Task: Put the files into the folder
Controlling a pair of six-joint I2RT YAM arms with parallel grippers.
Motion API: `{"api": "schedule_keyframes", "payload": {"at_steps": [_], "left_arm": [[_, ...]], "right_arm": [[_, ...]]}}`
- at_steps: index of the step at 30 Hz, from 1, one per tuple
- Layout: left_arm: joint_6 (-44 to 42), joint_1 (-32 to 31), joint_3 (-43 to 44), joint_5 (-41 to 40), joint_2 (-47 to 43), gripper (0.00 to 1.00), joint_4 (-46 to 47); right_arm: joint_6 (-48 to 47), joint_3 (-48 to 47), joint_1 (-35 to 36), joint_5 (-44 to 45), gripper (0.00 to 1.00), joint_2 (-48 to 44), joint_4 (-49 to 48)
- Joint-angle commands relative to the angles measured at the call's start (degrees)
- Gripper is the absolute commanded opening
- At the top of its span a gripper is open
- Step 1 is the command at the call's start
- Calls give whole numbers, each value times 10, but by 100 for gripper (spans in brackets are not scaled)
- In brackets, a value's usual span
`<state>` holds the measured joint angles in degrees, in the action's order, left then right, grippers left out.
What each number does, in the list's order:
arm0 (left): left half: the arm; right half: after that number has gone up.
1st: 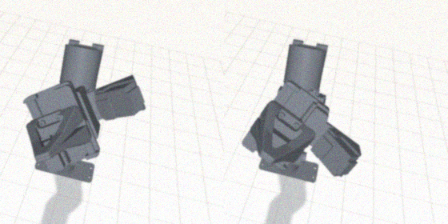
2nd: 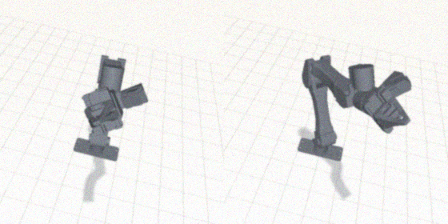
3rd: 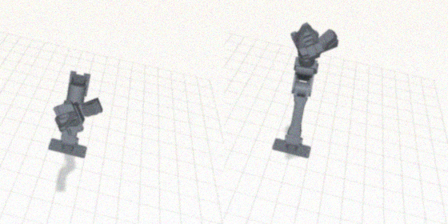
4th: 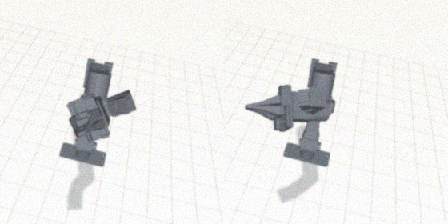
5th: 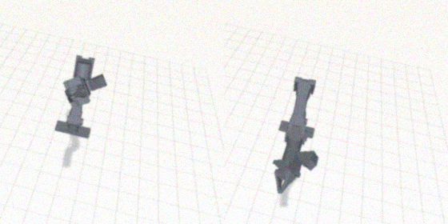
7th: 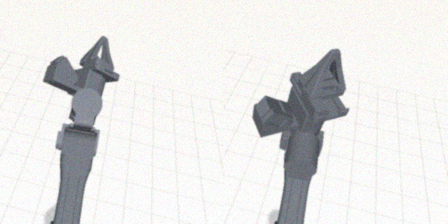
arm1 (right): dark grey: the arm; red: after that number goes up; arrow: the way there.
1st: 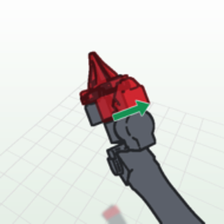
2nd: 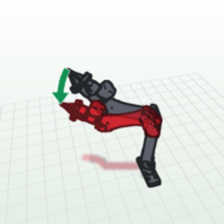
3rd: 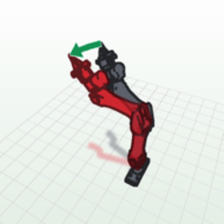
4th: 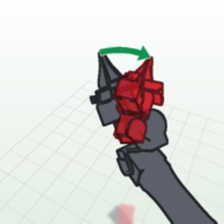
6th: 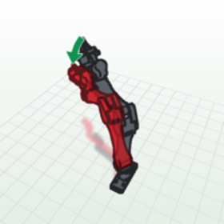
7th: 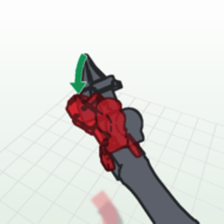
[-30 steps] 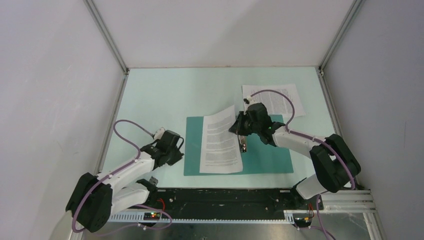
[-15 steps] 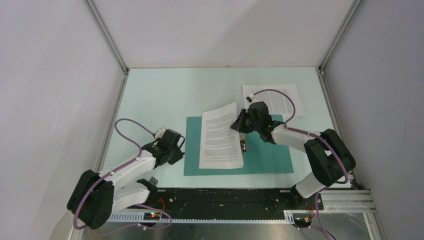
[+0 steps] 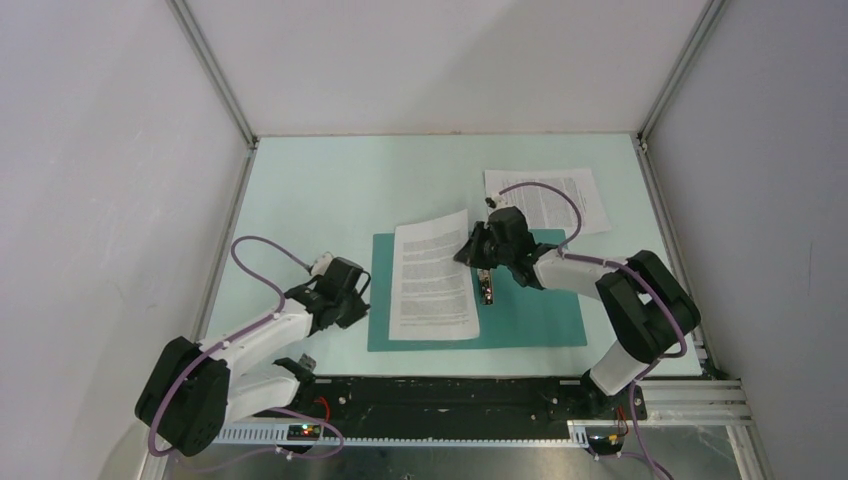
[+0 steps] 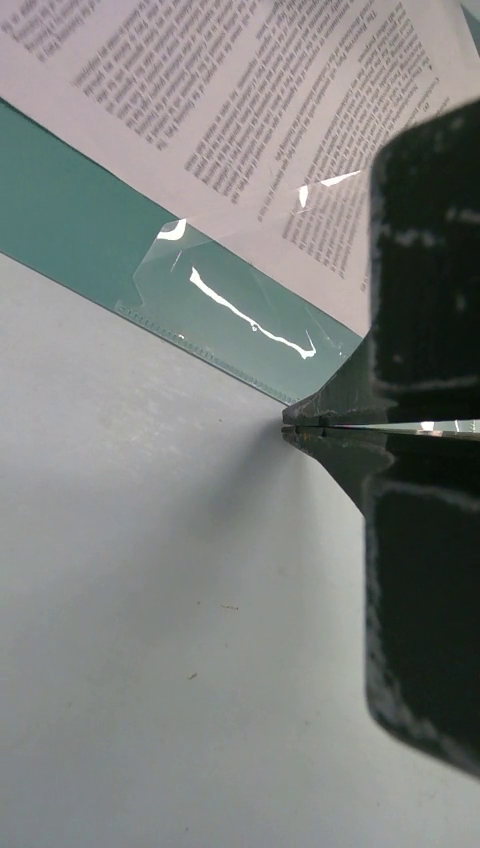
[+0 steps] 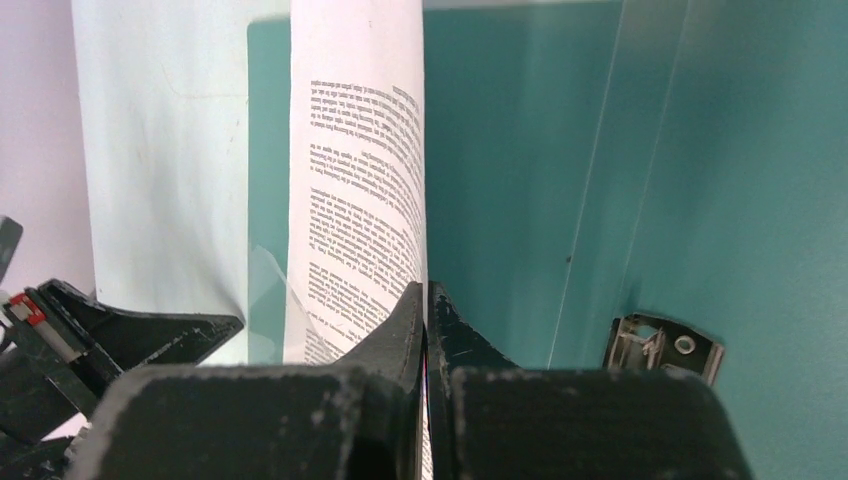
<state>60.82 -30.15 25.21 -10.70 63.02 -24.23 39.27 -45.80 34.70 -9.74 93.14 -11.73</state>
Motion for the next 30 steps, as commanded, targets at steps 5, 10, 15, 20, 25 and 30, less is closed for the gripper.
{"api": "schedule_keyframes", "payload": {"at_steps": [5,10,15,20,25,30], "left_arm": [[-14,-5,-3,0,10,0,-18],[-13,-5,-5,0,8,0,-18],[-14,-6,-6,1,13,0,-17],[-15,-6,-5,1,15,0,-16],[-14,-6,-3,2,19,0,-14],[-15,-9,-3,2,22,0,-13]], "right_arm": [[10,-46,-2,11,0,6,-25],[18,-48,10,9,0,23,-33],[25,-47,22,4,0,36,-44],[29,-47,27,-3,0,48,-48],[31,-47,32,-1,0,52,-50],[35,-47,34,4,0,54,-54]]}}
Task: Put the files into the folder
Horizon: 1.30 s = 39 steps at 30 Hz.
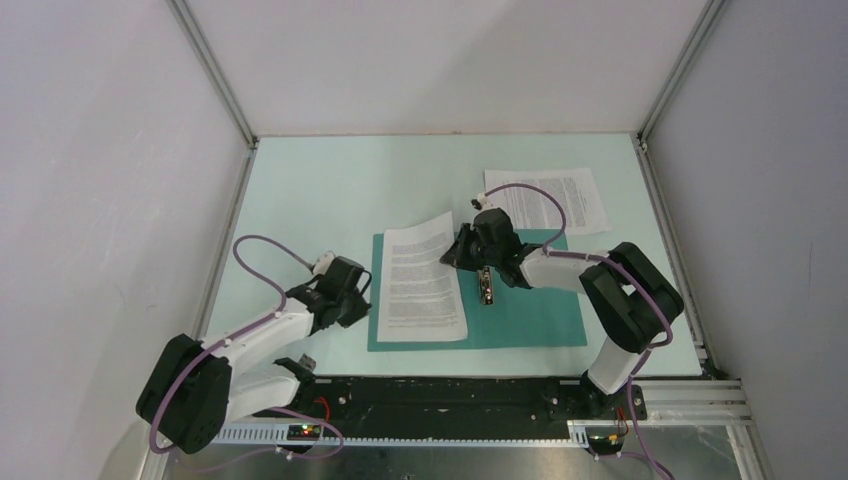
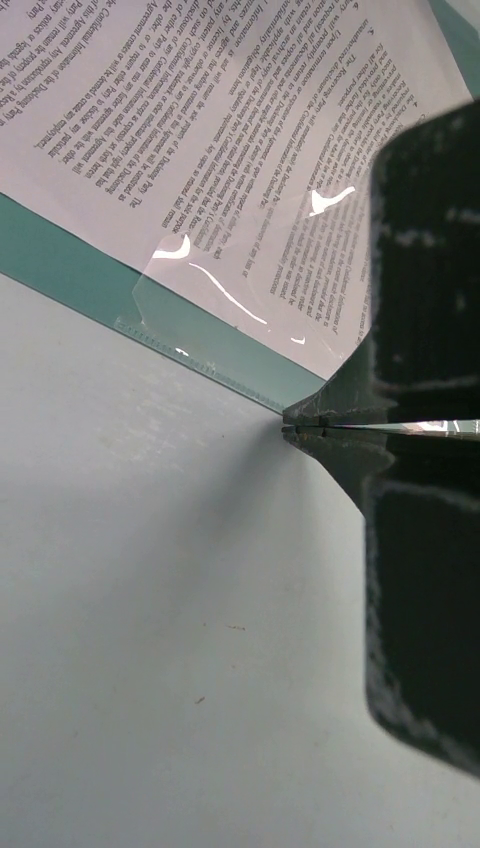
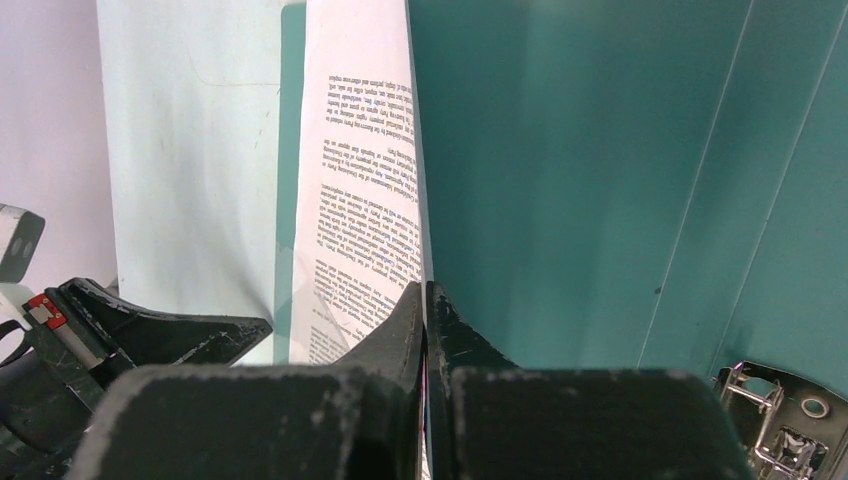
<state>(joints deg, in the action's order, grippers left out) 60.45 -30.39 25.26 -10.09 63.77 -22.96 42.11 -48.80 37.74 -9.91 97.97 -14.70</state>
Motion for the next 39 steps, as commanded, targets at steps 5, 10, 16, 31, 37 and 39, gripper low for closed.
{"api": "schedule_keyframes", "payload": {"at_steps": [5,10,16,31,37,39], "left_arm": [[-9,-9,-4,-4,18,0,-26],[-8,-11,-2,-5,21,0,-25],[-5,-16,-1,-6,27,0,-23],[-3,-18,-5,-8,31,0,-21],[-3,-18,-4,-8,38,0,-20],[-4,-17,-3,-9,40,0,-19]], "right_arm": [[15,-18,-11,1,0,4,-40],[17,-22,-12,0,0,9,-46],[22,-24,0,-5,0,23,-52],[3,-24,12,-25,0,34,-53],[-30,-24,2,-56,0,27,-36],[-40,-24,0,-65,0,26,-31]]}}
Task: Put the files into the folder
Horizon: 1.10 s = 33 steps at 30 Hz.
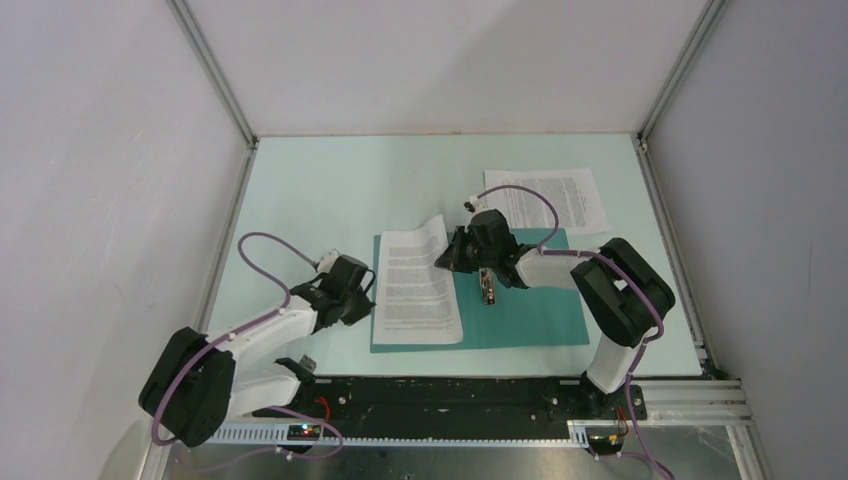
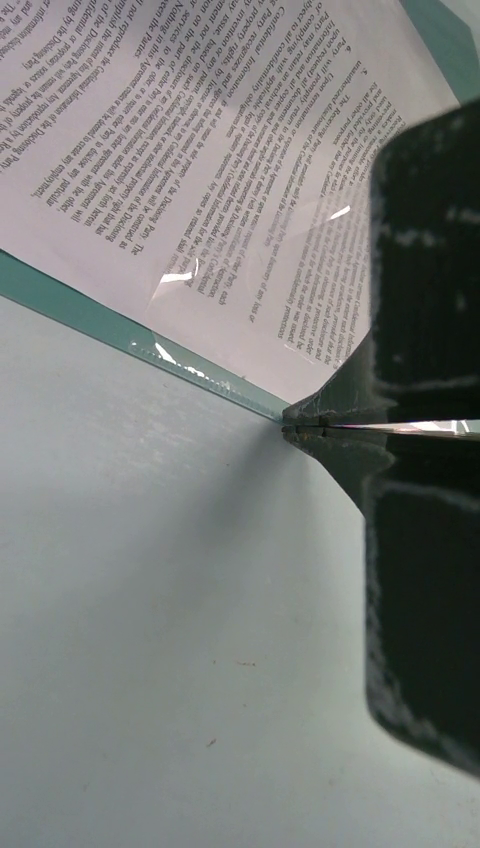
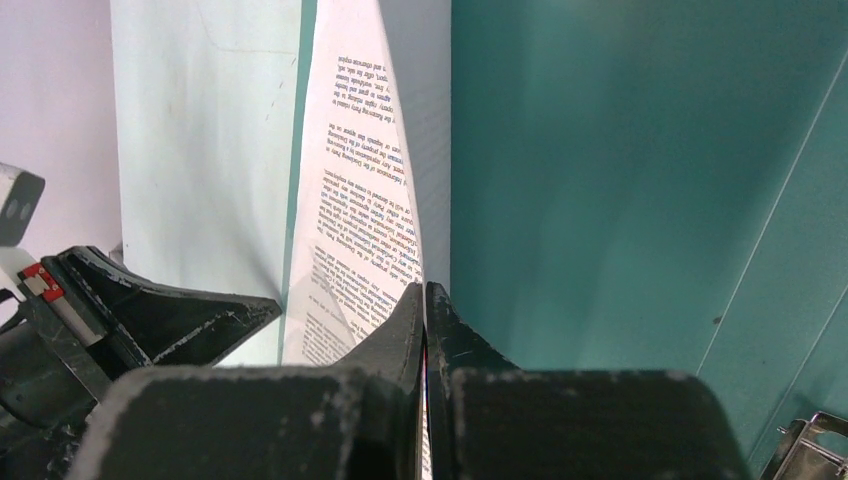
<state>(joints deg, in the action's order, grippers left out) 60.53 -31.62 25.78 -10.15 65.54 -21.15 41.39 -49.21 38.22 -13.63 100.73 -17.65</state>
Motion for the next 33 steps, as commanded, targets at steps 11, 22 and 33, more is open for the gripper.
{"api": "schedule_keyframes", "payload": {"at_steps": [11,22,33], "left_arm": [[-5,-5,-2,-7,40,0,-34],[-68,43,77,-21,44,22,-30],[-79,81,163,8,143,12,30]], "right_arm": [[-71,-20,-19,-36,0,-15,28],[-65,-26,-17,-25,0,-7,33],[-55,-26,-14,-25,0,1,24]]}}
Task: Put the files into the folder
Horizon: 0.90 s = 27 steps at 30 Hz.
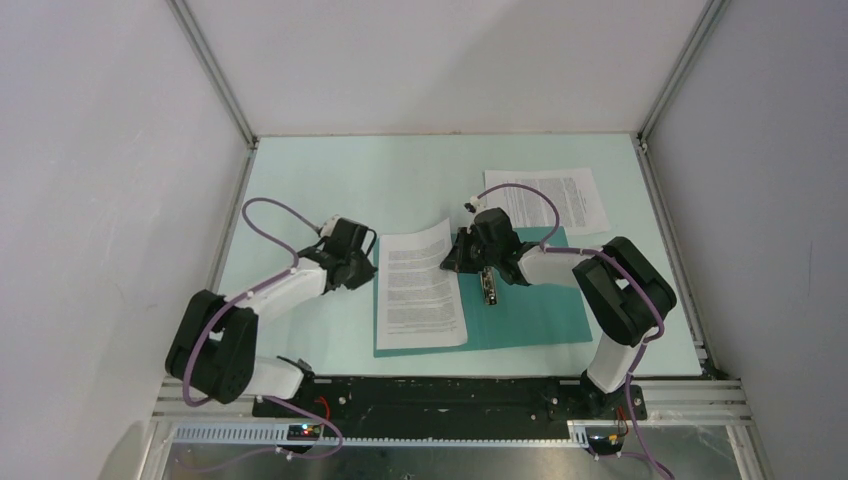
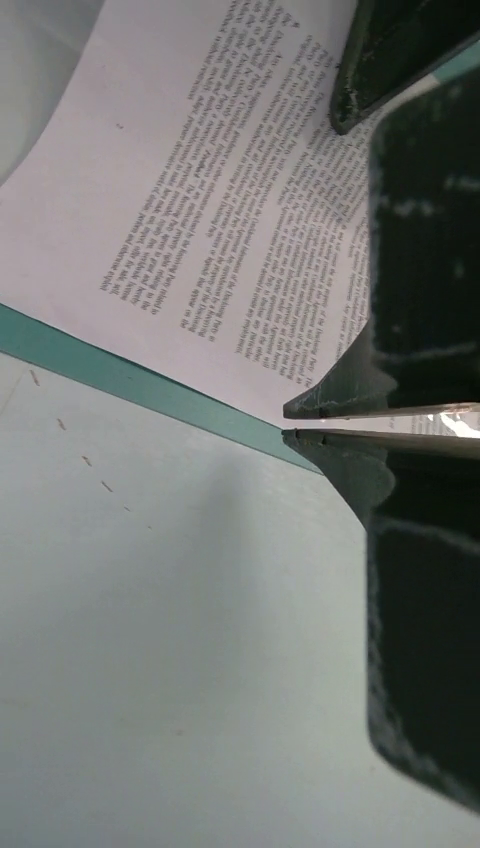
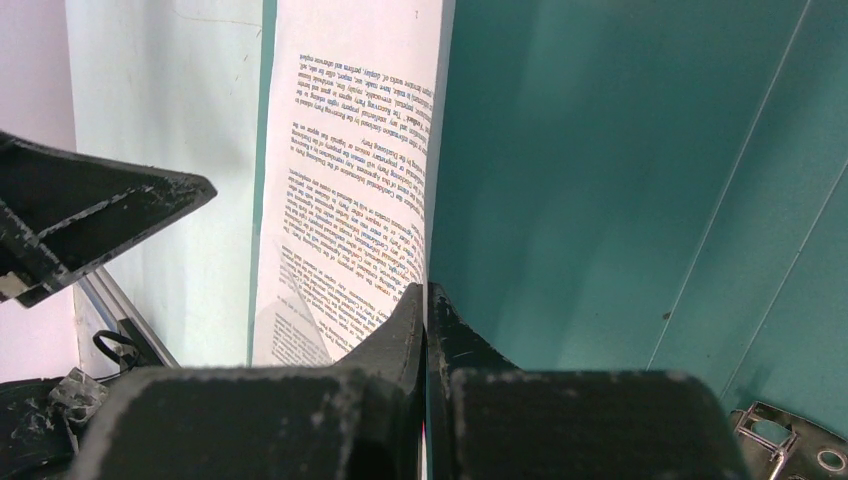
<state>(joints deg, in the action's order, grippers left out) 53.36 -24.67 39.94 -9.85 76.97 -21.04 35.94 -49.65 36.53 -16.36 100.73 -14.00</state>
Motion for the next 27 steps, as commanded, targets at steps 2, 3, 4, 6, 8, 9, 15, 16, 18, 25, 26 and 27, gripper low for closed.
{"api": "schedule_keyframes", "payload": {"at_steps": [2,3,4,6,8,9,15,16,18,25,26,27], "left_arm": [[-1,15,25,10,47,10,39],[3,17,25,16,58,9,45],[6,19,24,20,63,7,55],[13,22,23,23,79,3,65],[19,25,21,29,93,0,72],[23,26,19,29,101,0,74],[50,33,10,21,124,0,72],[56,35,9,20,128,0,71],[62,40,7,20,134,0,70],[66,48,4,17,138,0,64],[66,50,4,17,138,0,64],[65,50,5,18,139,0,63]], "right_arm": [[-1,-22,3,3,0,1,-11],[-2,-22,4,3,0,1,-11],[-2,-22,3,3,0,1,-9],[-2,-22,4,3,0,0,-8],[-3,-22,5,4,0,-1,-7],[-3,-22,5,4,0,-1,-6],[-10,-23,4,0,0,-4,2],[-14,-25,3,0,0,-5,6],[-22,-27,3,0,0,-8,16],[-45,-30,-15,-21,0,-15,42],[-48,-30,-19,-27,0,-14,43],[-49,-30,-21,-31,0,-14,43]]}}
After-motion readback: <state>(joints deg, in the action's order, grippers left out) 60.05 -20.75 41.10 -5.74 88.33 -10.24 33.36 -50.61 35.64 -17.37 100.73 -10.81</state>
